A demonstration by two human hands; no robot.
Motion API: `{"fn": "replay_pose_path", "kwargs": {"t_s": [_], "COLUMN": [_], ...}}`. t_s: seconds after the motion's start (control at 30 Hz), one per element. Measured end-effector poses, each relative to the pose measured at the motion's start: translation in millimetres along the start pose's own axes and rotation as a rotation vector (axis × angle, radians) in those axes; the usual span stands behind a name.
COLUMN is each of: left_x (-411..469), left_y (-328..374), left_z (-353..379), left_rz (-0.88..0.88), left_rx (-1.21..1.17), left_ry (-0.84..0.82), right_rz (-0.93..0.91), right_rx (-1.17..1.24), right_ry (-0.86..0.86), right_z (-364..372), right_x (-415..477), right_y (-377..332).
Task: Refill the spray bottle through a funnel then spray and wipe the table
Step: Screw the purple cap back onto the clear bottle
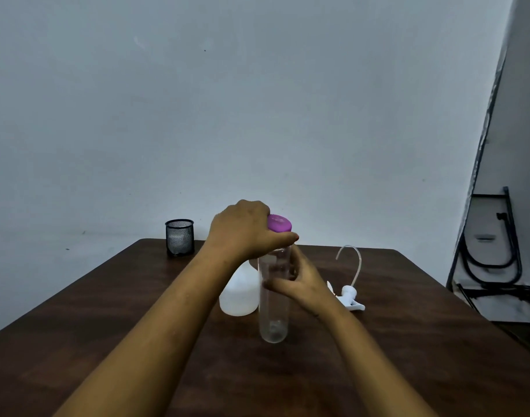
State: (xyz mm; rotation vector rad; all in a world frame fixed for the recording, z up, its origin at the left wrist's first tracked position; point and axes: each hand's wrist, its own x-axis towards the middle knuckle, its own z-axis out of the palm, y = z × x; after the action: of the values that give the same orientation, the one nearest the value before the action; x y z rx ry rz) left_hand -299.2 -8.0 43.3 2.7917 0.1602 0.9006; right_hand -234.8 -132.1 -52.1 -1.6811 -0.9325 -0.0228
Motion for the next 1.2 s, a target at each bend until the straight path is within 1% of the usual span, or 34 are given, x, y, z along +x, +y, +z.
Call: {"fn": "replay_pose_path", "kwargs": {"t_s": [0.1, 0.17, 0.23, 0.4, 0.6, 0.67, 0.73, 0.8, 0.83, 0.9, 1.0, 1.07, 1.13, 1.2], "left_x": [6.6, 8.2, 7.8, 4.8, 7.3, 11.7, 18.2, 25.1, 28.2, 32.9, 36.3, 36.1, 34.9, 34.0], "left_y": [3.5, 6.0, 8.3, 15.0, 36.7, 39.2, 39.1, 39.2, 39.4, 39.7, 41.7, 43.7, 45.2, 45.8], "left_z": [-5.7, -8.4, -7.9, 2.6, 10.4, 9.9, 7.3, 1.4, -2.6, -9.5, -12.1, -10.9, -9.3, -7.2], "left_rz": [-0.008, -0.006, -0.006, -0.02, -0.063, -0.024, 0.046, 0.105, 0.125, 0.158, 0.221, 0.266, 0.3, 0.302], "left_rx": [0.083, 0.153, 0.204, 0.187, 0.207, 0.203, 0.125, -0.012, -0.05, -0.024, 0.066, 0.056, 0.043, 0.082], "left_ry": [-0.095, -0.119, -0.117, -0.08, -0.072, -0.137, -0.289, -0.462, -0.522, -0.574, -0.557, -0.516, -0.447, -0.35], "right_rz": [-0.006, -0.01, -0.038, -0.121, -0.182, -0.174, -0.165, -0.166, -0.167, -0.164, -0.155, -0.158, -0.157, -0.156], "right_rx": [0.002, 0.031, 0.062, 0.063, 0.026, 0.018, 0.029, 0.05, 0.062, 0.085, 0.103, 0.105, 0.118, 0.117], "right_ry": [-0.009, 0.013, 0.057, 0.183, 0.389, 0.419, 0.433, 0.428, 0.42, 0.414, 0.412, 0.409, 0.415, 0.429], "right_z": [0.0, -0.8, -2.1, -1.0, 2.6, 0.2, -3.4, -7.0, -8.4, -10.3, -11.9, -12.3, -13.0, -13.3], "right_x": [2.3, 3.2, 4.8, 6.1, 7.2, 6.8, 5.5, 3.9, 3.4, 3.2, 3.4, 3.7, 3.7, 3.2], "right_y": [1.5, -0.4, -0.6, 7.8, 24.5, 27.2, 29.3, 30.5, 30.9, 31.8, 32.6, 33.9, 34.8, 35.0]}}
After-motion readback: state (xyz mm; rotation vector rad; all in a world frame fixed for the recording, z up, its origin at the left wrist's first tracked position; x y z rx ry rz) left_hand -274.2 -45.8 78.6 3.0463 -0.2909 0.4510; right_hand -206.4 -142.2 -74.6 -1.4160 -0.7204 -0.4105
